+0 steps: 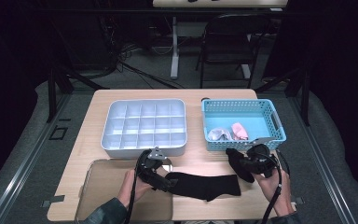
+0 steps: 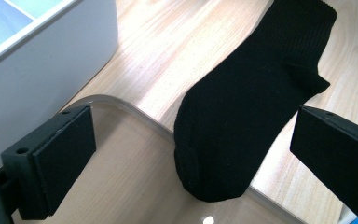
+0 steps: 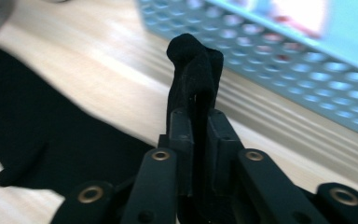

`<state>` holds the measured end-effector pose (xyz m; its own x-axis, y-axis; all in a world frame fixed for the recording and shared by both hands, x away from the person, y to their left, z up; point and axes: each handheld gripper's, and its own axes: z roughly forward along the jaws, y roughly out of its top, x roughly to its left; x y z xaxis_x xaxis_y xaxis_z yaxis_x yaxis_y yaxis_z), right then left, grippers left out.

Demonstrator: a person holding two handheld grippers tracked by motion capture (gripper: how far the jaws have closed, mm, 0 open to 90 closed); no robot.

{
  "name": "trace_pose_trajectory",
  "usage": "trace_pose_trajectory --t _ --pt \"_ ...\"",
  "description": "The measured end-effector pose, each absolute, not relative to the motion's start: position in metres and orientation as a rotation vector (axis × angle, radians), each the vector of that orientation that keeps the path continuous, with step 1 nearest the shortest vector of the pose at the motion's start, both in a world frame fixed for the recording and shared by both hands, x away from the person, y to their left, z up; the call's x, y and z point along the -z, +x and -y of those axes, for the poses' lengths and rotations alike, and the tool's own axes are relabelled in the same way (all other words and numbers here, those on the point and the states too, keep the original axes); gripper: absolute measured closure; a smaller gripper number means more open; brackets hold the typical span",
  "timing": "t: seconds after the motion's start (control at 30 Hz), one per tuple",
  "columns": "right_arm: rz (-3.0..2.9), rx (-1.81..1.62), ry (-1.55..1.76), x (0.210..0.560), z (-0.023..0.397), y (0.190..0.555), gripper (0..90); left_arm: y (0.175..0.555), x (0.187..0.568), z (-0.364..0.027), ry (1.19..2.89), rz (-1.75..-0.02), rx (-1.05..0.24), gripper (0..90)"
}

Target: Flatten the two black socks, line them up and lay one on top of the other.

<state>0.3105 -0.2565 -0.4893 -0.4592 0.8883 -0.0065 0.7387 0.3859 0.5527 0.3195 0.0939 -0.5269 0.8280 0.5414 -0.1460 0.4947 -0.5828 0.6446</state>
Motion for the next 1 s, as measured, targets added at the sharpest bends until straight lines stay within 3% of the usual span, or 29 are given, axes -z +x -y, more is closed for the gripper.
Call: trace_pose_trajectory --t 0.03,0.07,0.17,0.4,0.7,0.8,1.0 --pt "-2.427 -0.707 1.402 0.498 0.248 0.313 69.3 0.319 0.527 -0.093 2.303 -0.753 -0.082 0.2" --pt "-2.427 -0.707 1.402 0.498 0.248 0.313 69.3 0.319 0.528 -0.093 2.305 -0.75 -0.078 0.2" --pt "-2.595 -0.746 1.421 0.506 0.245 0.316 52.6 0.32 0.527 -0.092 2.308 -0.747 -0.075 0.2" --pt "-2.447 -0.888 1.486 0.488 0.271 0.312 53.6 0.321 0.529 -0.089 2.317 -0.746 -0.061 0.2" --pt "-2.461 -0.462 1.554 0.53 0.261 0.324 43.0 0.322 0.53 -0.088 2.322 -0.738 -0.054 0.2" --pt "-2.452 -0.417 1.574 0.527 0.267 0.325 44.0 0.322 0.531 -0.088 2.323 -0.74 -0.05 0.2" --pt "-2.462 -0.421 1.627 0.535 0.272 0.326 68.4 0.321 0.531 -0.085 2.334 -0.736 -0.059 0.2"
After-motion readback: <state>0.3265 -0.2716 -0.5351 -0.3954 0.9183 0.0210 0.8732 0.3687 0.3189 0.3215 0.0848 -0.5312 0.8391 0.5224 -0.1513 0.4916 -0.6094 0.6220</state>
